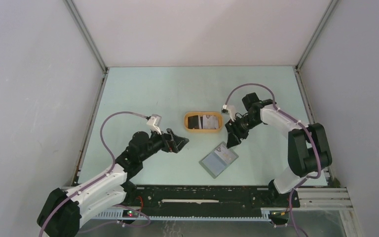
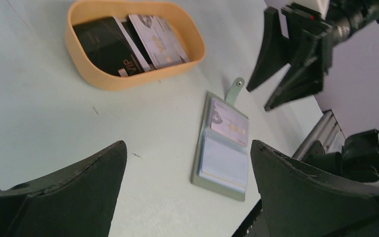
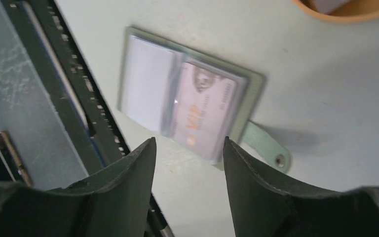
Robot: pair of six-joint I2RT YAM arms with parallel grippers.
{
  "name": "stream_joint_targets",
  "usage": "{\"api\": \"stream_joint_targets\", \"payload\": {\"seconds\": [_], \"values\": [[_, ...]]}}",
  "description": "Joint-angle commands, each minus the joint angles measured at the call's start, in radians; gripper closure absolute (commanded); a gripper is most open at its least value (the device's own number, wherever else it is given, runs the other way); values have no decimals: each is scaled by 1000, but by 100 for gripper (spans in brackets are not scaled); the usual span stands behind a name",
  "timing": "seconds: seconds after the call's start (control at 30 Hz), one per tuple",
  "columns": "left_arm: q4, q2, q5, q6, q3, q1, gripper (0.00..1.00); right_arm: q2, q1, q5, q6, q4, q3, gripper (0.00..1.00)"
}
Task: Put the credit cards into the card holder
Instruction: Insert the credit card into the card holder, then move the card holder to the center of the board.
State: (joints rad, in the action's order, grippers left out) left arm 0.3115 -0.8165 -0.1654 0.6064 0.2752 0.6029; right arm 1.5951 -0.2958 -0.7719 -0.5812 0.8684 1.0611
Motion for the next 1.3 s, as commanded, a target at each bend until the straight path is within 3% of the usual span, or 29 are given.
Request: {"api": "stream_joint_targets", "payload": {"seconds": [0.0,0.2,0.57,1.1,1.27], "values": [[81,5,-63,27,-56,13,0,60,27,121,25,-75,8,40],[161,28,-7,85,-137,46,0,105,46,217,62,-117,9,41],[161,88,60,72,-190,92,0,123,88,246,67,-131,8,41],[170,85,70,118,-198,101,1,171,104,103,38,-69,32,45],[197,73,64,134,-205,101,1,209,108,98,34,-53,45,55]]}}
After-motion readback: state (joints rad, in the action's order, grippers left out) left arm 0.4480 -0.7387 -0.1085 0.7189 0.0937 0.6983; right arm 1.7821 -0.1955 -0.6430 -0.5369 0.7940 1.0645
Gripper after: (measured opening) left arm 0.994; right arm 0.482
